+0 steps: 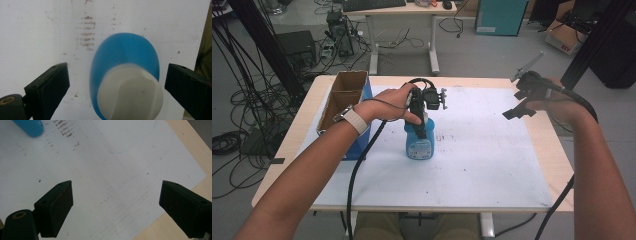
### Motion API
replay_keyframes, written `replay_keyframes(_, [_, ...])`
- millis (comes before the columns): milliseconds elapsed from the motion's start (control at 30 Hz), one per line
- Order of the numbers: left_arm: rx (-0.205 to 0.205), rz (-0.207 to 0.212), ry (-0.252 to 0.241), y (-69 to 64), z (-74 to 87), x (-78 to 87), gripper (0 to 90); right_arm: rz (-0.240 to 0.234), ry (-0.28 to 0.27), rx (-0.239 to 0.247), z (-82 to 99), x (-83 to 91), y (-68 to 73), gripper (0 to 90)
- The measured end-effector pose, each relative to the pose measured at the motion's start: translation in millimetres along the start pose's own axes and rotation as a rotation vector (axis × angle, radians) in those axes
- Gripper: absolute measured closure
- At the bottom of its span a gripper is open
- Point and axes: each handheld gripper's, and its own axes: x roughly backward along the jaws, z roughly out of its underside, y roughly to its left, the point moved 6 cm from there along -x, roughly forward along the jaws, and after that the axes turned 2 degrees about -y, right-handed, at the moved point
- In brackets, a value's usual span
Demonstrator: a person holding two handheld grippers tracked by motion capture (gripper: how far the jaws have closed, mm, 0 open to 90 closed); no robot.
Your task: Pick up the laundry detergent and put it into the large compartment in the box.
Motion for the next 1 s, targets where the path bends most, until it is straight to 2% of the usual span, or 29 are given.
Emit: replay_keyframes(1000, [0.004, -0.001, -0.007, 0.9, -0.1, -0.4, 6.3, 0.001, 0.000, -0.005, 0.3, 0.1, -0.4, 11.8])
